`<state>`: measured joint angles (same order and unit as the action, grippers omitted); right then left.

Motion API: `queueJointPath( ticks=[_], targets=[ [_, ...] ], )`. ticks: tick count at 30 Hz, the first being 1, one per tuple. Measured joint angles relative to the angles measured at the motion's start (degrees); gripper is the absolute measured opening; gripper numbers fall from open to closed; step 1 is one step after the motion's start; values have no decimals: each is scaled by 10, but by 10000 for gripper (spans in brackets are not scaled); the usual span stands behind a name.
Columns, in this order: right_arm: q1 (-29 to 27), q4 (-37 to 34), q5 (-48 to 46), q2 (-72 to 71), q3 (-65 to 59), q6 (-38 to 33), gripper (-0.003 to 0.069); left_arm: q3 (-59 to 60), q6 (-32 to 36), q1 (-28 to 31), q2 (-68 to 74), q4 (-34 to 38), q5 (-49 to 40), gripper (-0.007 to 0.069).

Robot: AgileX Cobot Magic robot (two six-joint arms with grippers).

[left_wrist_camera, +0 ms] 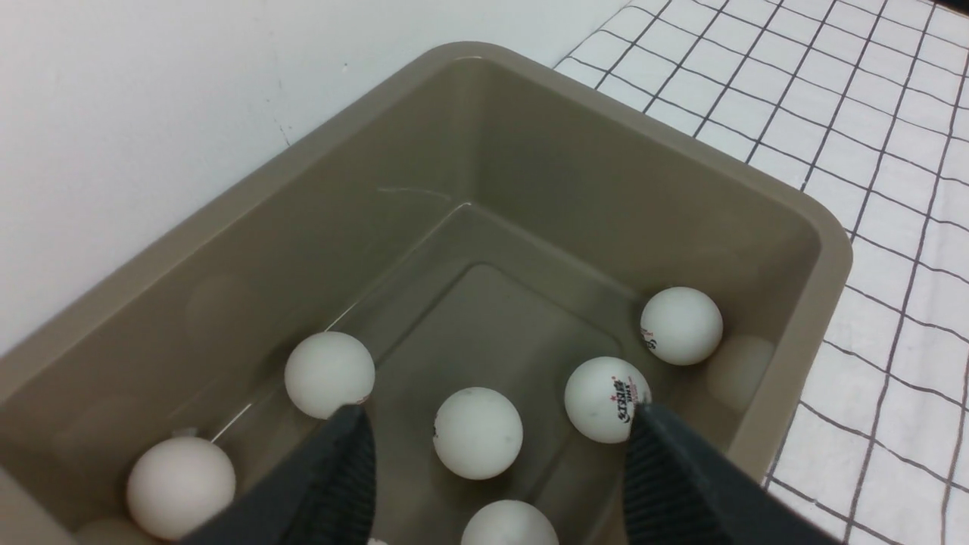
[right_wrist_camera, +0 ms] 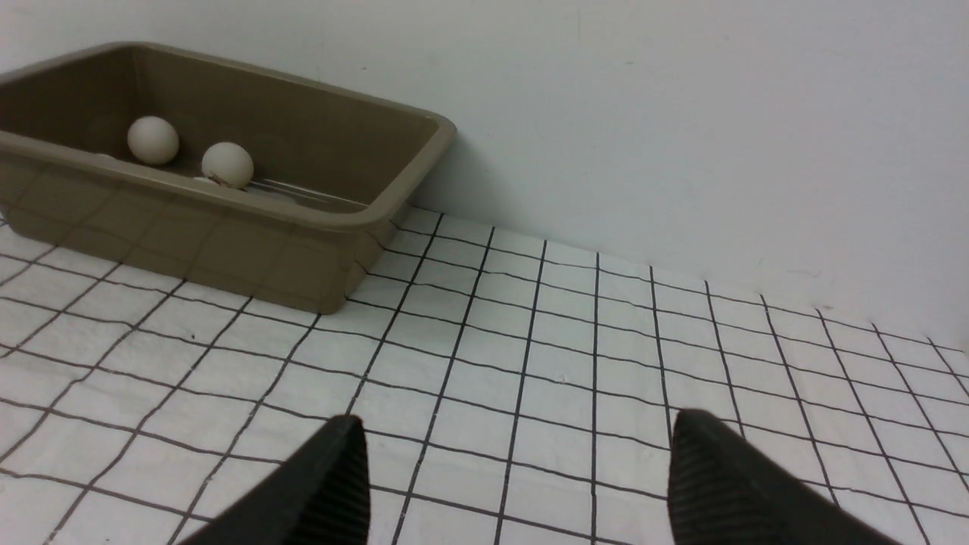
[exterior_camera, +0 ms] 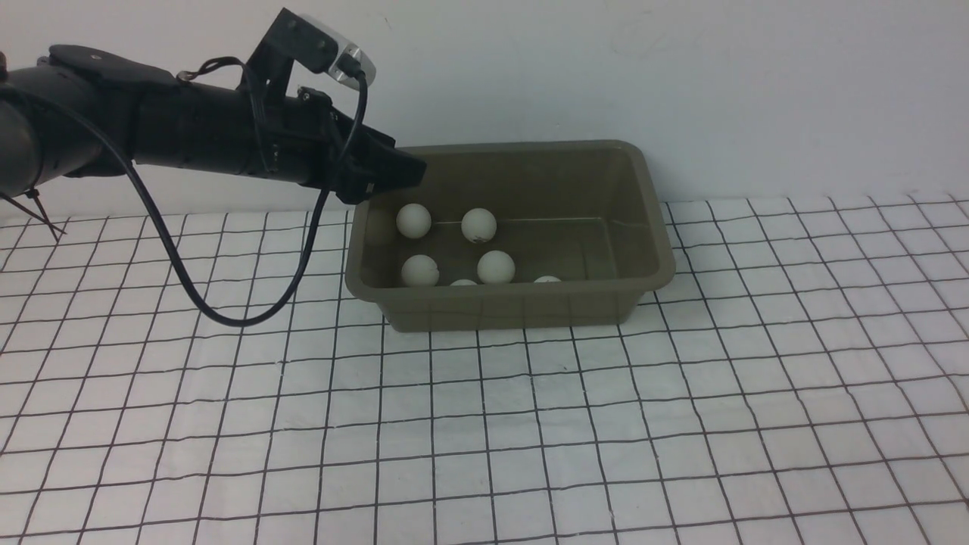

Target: Put the table tennis balls into the box on the white checkered tablecloth.

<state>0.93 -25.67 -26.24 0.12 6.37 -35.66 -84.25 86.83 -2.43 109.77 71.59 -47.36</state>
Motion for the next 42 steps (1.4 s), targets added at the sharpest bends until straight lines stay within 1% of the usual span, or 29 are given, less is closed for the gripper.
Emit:
queueJointPath(
  ticks=[8,13,16,24,29,32,37,42],
  targets=[
    [-12,-8,-1,-8,-34,0,482,0,0,0,0,-1,3,405],
    [-24,-15,-27,-8,-49,0,482,0,1,0,0,-3,3,405],
    [-25,-15,-39,-8,-50,0,482,0,1,0,0,-4,3,405],
    [-26,-5,-41,-8,-50,0,482,0,1,0,0,-28,0,405],
    [-26,-5,-41,-8,-50,0,482,0,1,0,0,-29,-1,405],
    [-26,-5,-41,-8,-50,0,482,0,1,0,0,-16,-1,405],
    [-26,-5,-41,-8,-50,0,482,0,1,0,0,30,-4,405],
    [-26,-5,-41,-8,-50,0,482,0,1,0,0,108,-7,405]
  ],
)
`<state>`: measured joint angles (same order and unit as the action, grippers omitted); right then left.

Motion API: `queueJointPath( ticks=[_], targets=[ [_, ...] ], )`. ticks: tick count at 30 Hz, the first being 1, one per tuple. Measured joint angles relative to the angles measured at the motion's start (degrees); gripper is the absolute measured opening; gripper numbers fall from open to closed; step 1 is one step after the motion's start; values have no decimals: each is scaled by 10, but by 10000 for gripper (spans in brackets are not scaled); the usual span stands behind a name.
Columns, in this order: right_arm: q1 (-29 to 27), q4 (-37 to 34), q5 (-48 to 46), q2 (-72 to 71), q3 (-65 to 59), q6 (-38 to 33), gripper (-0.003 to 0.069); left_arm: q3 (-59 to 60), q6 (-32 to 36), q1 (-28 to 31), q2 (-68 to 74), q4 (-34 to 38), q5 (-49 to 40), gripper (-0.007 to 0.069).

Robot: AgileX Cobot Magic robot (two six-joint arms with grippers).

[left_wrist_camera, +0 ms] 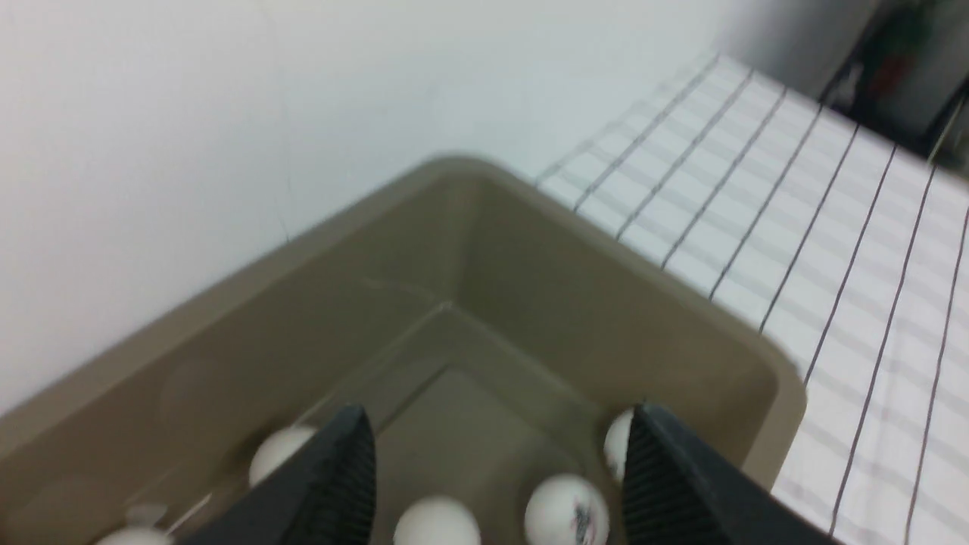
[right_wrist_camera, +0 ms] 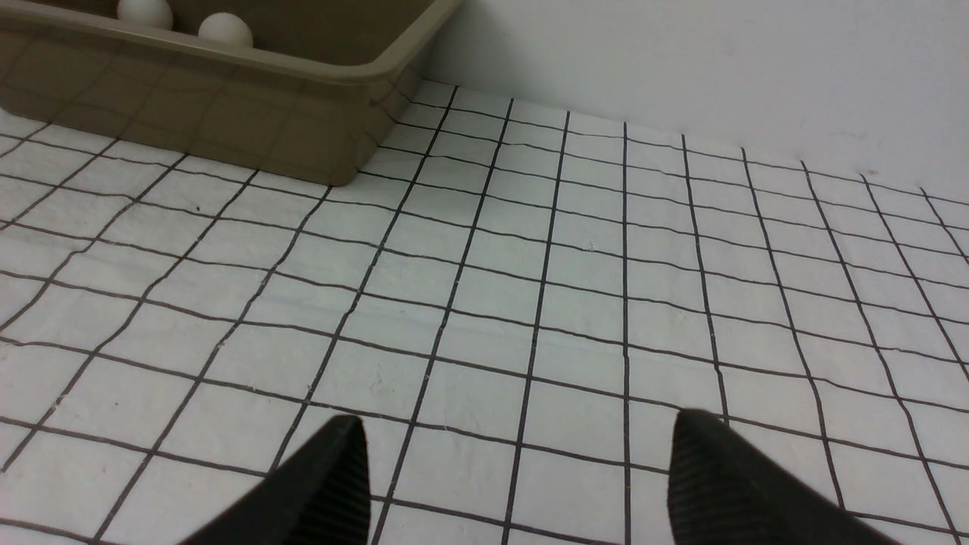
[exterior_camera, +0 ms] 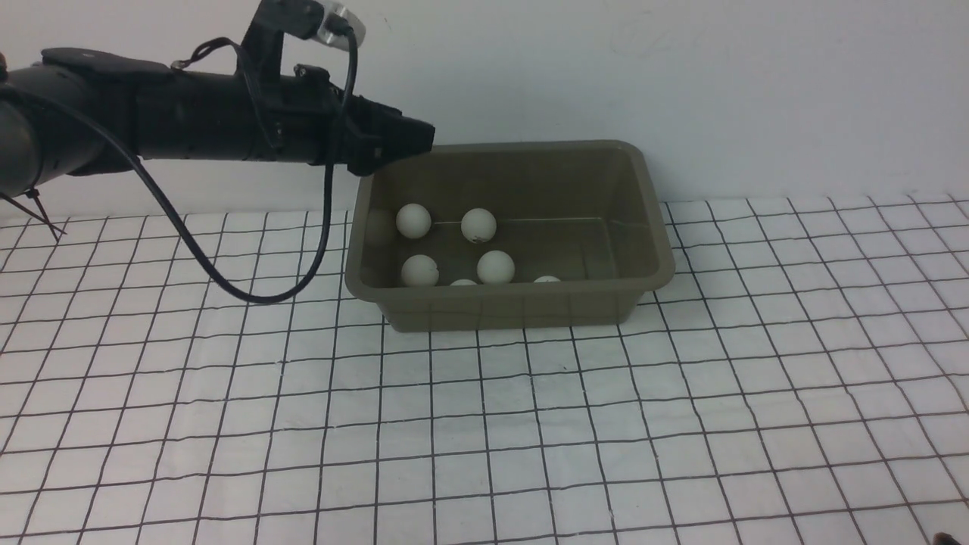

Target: Put the table tennis balls into the box on the white checkered tablecloth.

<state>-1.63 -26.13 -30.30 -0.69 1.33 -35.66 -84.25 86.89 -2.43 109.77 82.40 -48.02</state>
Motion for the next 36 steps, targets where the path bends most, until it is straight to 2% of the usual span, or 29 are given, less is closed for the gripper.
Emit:
queueJointPath(
  ticks=[5,13,24,27,30,33,35,36],
  targets=[
    [0,1,0,0,0,0,482,0,0,0,0,49,0,405],
    [0,1,-1,0,0,0,482,-5,0,6,0,76,3,405],
    [0,1,-1,0,0,0,482,-58,-3,93,-105,69,-92,405],
    [0,2,-1,0,0,0,482,-60,-36,116,-140,20,-99,405],
    [0,2,-1,0,0,0,482,-60,-116,136,-173,-71,-102,405],
    [0,2,-1,0,0,0,482,-60,-260,157,-216,-217,-105,405],
    [0,2,-1,0,0,0,482,-60,-427,164,-267,-398,-118,405],
    [0,2,-1,0,0,0,482,-58,-462,165,-280,-444,-125,405]
  ],
)
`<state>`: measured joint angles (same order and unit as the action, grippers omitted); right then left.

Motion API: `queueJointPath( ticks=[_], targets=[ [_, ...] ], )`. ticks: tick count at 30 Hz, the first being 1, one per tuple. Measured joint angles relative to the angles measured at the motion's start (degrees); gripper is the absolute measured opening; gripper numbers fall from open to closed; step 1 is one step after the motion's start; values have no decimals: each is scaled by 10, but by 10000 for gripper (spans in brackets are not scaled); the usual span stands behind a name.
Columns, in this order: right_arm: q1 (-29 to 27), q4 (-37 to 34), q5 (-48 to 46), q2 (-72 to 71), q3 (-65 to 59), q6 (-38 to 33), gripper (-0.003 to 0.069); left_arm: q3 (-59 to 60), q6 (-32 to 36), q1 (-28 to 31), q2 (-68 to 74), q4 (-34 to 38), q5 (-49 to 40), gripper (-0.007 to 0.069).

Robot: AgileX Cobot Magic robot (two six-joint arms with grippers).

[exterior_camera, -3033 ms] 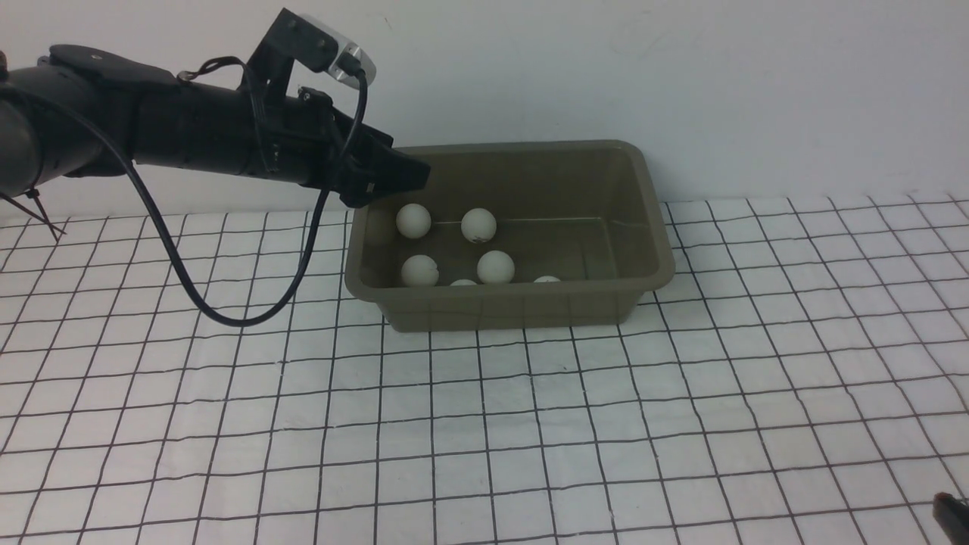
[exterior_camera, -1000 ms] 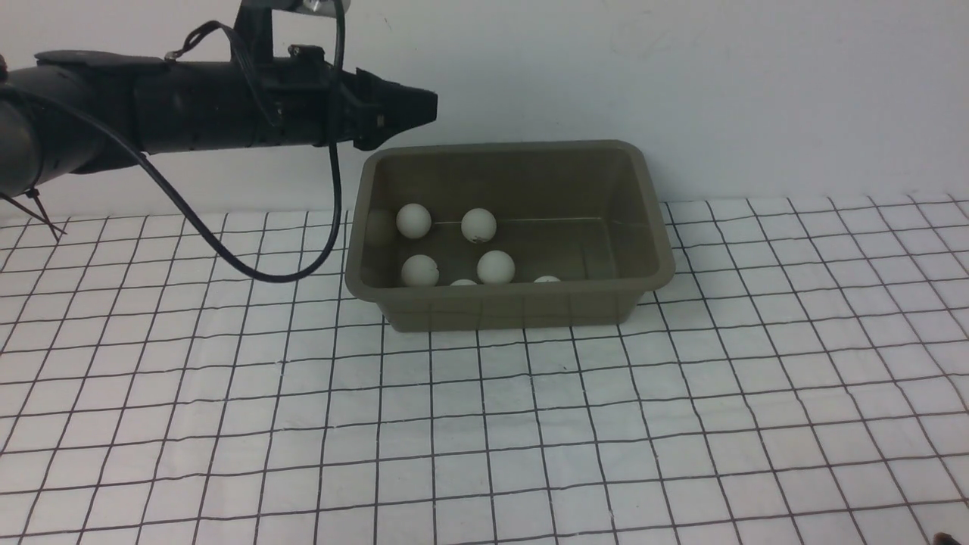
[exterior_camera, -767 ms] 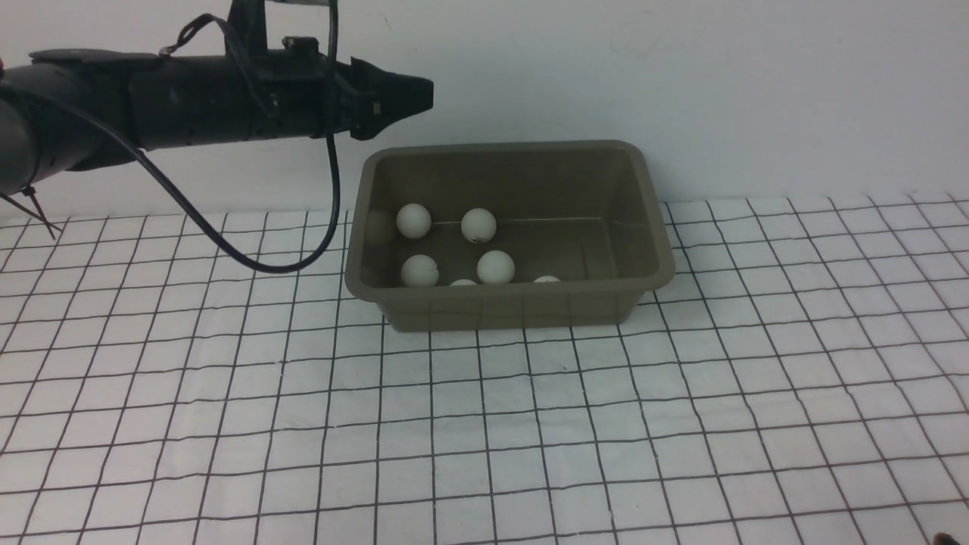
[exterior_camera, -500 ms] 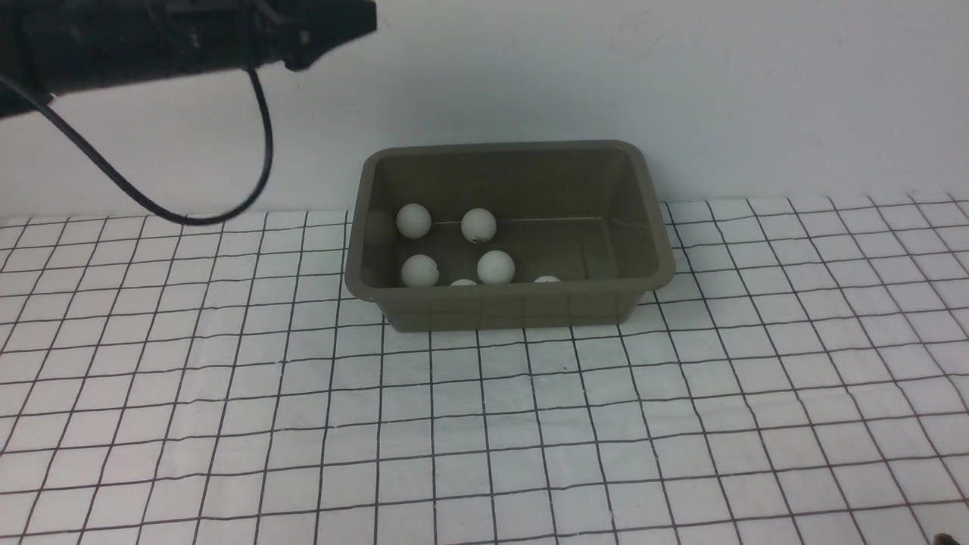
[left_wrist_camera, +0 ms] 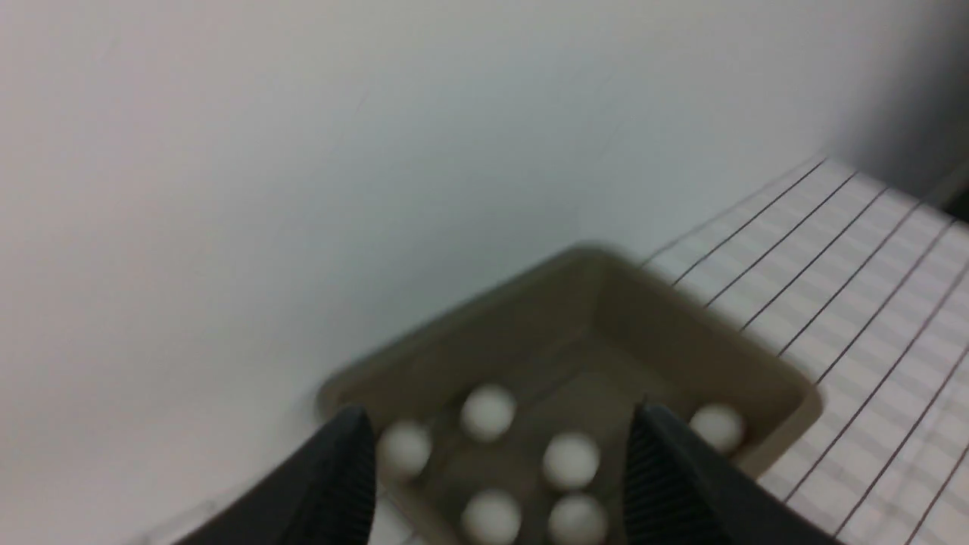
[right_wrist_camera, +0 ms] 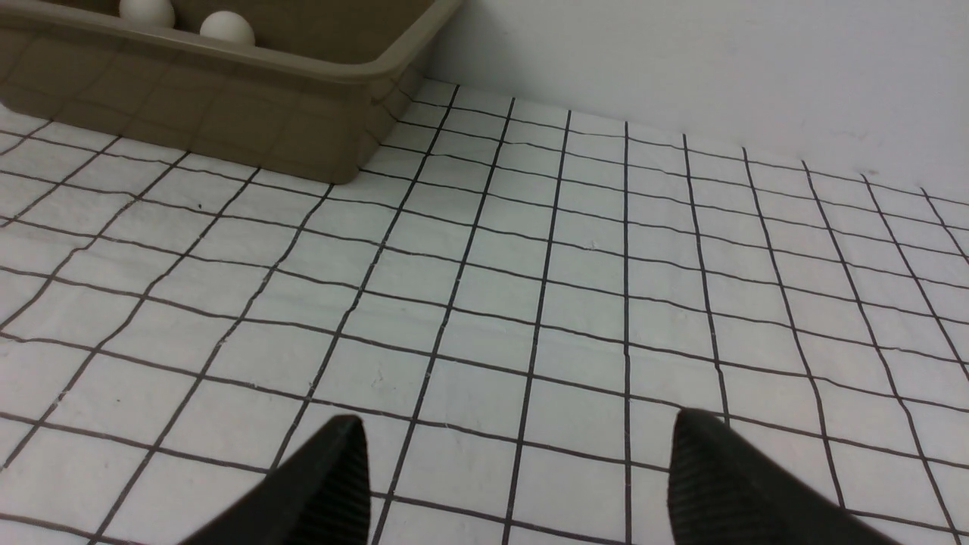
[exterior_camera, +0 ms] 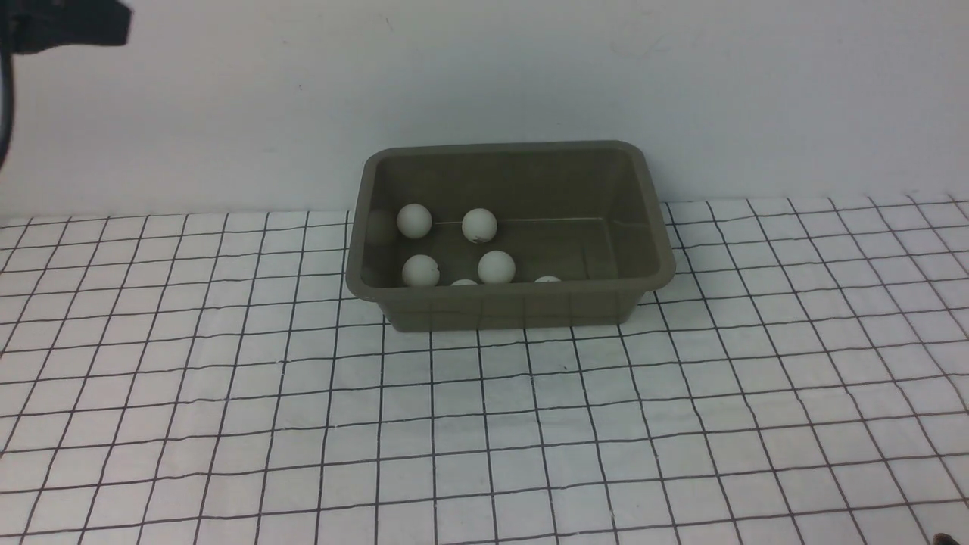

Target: Put the table tennis balls into the box on the white checkered tablecloth.

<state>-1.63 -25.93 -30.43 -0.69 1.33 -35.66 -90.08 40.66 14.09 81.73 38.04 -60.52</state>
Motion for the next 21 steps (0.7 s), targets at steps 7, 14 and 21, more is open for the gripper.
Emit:
queueJointPath(
  ticks=[7,14,21],
  targets=[
    [0,0,0,0,0,0,482,71,-196,1,-209,-183,-30,405],
    [0,0,0,0,0,0,482,293,-206,1,-448,-198,77,405],
    [0,0,0,0,0,0,482,585,-208,1,-571,-218,234,405]
  ],
)
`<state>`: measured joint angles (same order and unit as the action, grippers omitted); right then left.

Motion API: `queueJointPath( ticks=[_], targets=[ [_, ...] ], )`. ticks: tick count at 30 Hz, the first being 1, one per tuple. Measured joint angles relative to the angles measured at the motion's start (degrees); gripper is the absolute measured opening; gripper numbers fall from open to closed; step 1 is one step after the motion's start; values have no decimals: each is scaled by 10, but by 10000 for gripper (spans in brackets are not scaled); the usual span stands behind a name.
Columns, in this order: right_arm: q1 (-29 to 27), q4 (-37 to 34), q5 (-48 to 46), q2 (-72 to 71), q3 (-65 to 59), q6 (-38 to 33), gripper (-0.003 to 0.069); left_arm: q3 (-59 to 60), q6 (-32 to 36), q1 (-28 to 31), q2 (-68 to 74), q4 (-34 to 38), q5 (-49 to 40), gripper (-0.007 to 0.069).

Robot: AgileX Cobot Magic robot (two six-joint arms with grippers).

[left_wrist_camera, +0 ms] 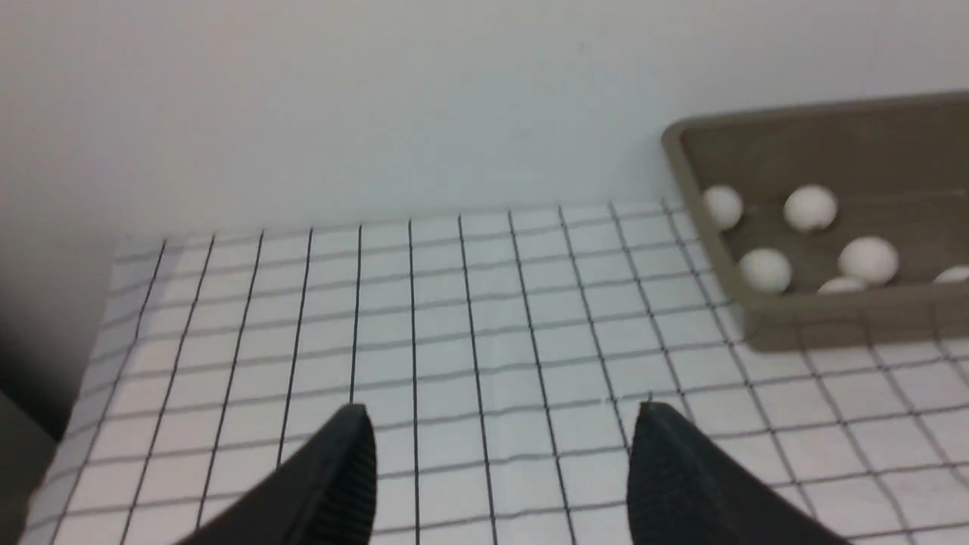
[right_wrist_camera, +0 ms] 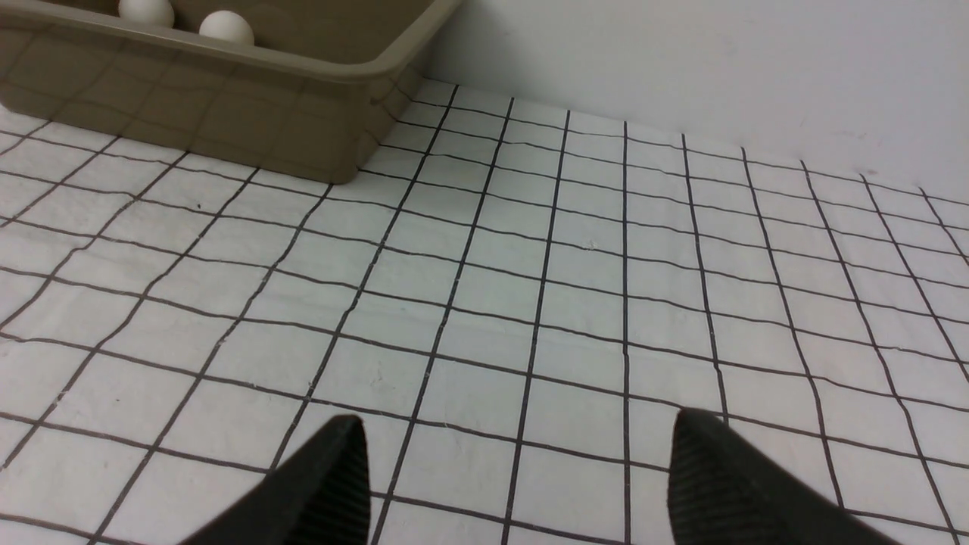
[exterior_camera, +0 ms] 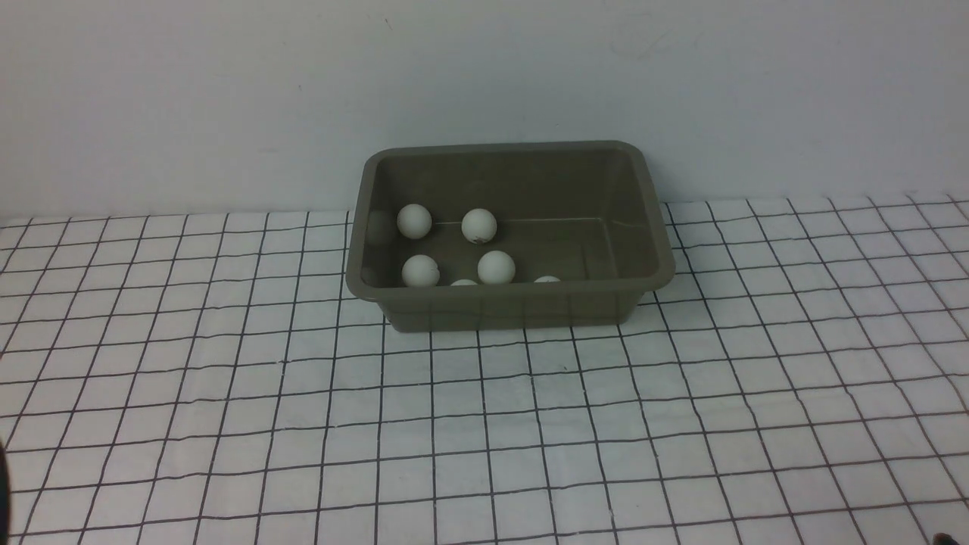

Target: Put the table tennis balls into the box on the white checkered tablecloth.

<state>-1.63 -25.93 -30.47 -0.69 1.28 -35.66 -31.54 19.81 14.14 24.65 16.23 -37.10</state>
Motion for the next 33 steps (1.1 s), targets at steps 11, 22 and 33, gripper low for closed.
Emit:
queueJointPath(
  ticks=[11,22,33],
  targets=[
    [0,0,0,0,0,0,482,203,-1,0,-3,-17,141,405],
    [0,-1,0,0,0,0,482,262,-3,-15,-95,-15,164,405],
    [0,-1,0,0,0,0,482,330,-24,-73,-172,-9,180,405]
  ],
)
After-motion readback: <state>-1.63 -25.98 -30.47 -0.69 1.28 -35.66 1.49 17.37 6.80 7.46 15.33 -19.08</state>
